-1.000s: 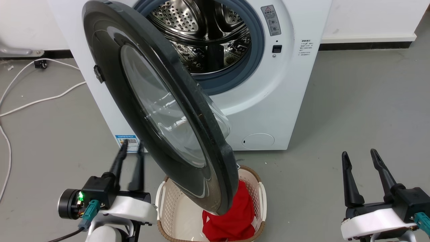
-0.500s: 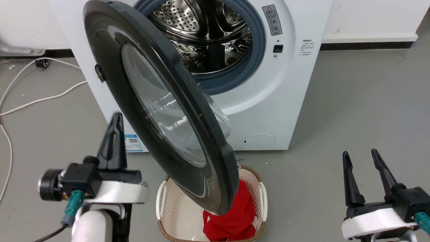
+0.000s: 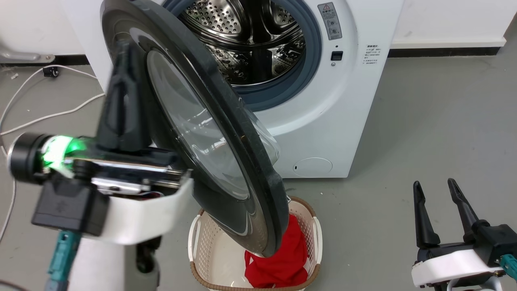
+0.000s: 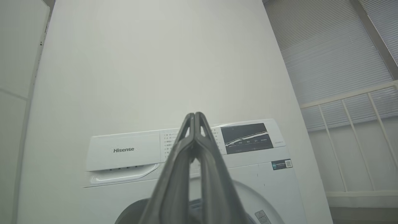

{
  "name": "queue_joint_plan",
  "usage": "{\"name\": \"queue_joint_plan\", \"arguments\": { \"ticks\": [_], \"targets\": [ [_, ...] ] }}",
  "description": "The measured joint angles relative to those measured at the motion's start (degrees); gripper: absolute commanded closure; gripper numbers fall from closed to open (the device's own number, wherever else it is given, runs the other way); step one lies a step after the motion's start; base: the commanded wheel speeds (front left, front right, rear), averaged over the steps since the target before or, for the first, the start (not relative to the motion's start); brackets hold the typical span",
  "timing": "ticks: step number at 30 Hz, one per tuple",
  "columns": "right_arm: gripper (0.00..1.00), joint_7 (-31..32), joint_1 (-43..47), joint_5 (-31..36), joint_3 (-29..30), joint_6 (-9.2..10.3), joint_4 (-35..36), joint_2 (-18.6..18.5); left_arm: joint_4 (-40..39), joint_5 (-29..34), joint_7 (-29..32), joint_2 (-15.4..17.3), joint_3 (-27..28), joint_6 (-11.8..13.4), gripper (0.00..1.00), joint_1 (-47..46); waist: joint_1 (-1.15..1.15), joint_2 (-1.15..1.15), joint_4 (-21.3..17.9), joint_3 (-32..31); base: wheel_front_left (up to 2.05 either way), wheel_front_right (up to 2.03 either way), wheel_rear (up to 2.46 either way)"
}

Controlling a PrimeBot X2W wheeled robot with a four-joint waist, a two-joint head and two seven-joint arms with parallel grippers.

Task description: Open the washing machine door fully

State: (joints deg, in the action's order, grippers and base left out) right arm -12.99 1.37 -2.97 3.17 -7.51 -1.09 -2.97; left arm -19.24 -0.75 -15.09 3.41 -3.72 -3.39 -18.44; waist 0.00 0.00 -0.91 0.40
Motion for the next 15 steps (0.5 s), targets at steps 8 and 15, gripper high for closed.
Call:
{"name": "queue_joint_plan", "arguments": {
  "ticks": [8,15],
  "targets": [
    [0.0,0.0,-0.2,0.0,-0.1,0.0,0.0,0.0,-1.5,-3.9,1.7,-0.4,-14.2,-1.8,1.0,-2.0,0.0,0.0,-0.7,0.4,0.0,0.0,0.0],
    [0.0,0.1,-0.2,-0.1,0.0,0.0,0.0,0.0,1.0,-9.1,7.3,-0.5,-25.6,-2.6,1.0,-0.4,0.0,0.0,-1.0,0.4,0.0,0.0,0.0]
  ]
}}
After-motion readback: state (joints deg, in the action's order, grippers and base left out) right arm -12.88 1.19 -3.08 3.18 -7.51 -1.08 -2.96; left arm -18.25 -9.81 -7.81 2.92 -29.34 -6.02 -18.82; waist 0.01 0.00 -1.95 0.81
